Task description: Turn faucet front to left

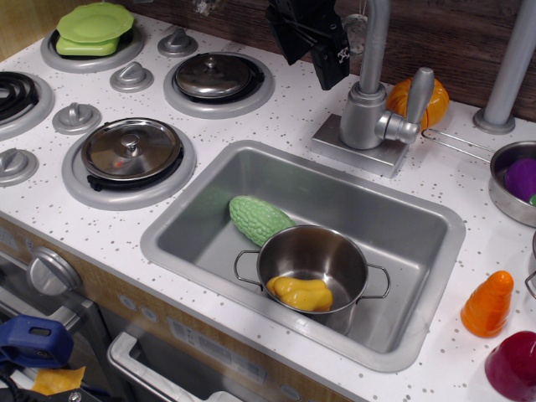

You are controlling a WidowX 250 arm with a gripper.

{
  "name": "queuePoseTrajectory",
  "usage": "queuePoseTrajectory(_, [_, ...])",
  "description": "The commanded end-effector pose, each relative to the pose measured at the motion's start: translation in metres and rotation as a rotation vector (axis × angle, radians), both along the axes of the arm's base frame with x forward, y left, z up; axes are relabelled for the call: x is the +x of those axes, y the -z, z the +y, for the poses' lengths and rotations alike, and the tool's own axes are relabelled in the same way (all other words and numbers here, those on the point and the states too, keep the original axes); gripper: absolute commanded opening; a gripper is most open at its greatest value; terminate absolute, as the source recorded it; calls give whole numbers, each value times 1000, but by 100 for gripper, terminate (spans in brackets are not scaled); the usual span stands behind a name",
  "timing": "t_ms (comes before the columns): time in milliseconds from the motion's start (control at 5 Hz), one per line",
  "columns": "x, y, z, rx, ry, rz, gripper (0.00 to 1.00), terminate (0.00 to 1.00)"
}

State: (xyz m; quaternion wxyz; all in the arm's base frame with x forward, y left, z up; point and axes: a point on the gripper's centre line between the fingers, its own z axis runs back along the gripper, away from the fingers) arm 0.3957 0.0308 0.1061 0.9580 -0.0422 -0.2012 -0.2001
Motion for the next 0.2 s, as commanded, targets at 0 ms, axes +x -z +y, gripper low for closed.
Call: queuePoseTrajectory(0, [11, -21, 9, 23, -2, -61, 100, 100])
